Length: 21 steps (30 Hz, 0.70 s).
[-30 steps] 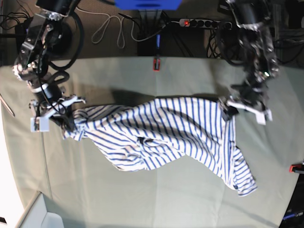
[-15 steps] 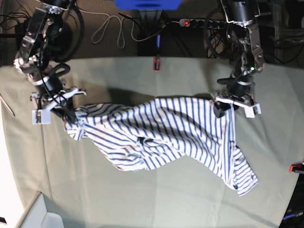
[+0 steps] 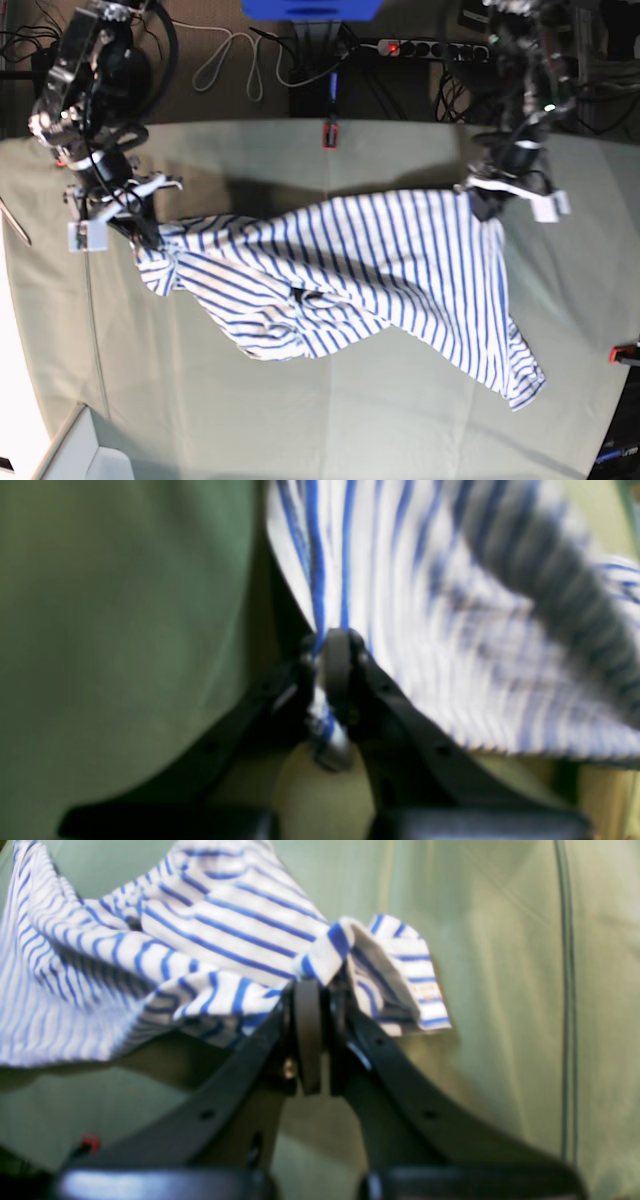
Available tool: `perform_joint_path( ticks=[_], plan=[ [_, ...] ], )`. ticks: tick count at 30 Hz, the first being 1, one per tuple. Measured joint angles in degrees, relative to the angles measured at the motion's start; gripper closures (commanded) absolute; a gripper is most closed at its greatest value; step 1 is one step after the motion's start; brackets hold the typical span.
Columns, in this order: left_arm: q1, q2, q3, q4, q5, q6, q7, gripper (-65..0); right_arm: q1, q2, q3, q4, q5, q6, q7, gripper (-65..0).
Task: Layout the t-shirt on the table in an organized manner, then fold the t-shirt properly
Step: 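Lift the shirt with both grippers, holding two corners apart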
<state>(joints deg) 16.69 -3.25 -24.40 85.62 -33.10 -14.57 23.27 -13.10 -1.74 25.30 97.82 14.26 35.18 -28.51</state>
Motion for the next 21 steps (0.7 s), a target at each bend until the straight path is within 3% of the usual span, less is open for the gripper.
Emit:
perform_joint_path(
  ticks=[5, 11, 17, 21],
  plan=[
    [7.6, -2.3, -7.2, 9.0, -7.1, -0.1, -0.5, -0.2, -6.4, 0.0, -0.2, 8.1, 0.7, 0.0, 0.6, 0.0],
    [11.0, -2.4, -13.1, 12.8, -9.2, 0.0, 0.4, -0.2, -9.5, -0.2, -2.2, 11.0, 1.0, 0.0, 0.2, 0.0],
    [6.3, -4.2, -11.6, 16.9, -8.9, 0.5, 1.4, -0.2, -7.0, 0.0, -2.7, 12.5, 0.6, 0.0, -0.2, 0.0],
    [-4.6, -7.2, -6.0, 16.5, -8.7, 0.4, 10.2, -0.2, 0.5, 0.1, -5.3, 12.5, 0.4, -0.1, 0.4, 0.0]
  ],
)
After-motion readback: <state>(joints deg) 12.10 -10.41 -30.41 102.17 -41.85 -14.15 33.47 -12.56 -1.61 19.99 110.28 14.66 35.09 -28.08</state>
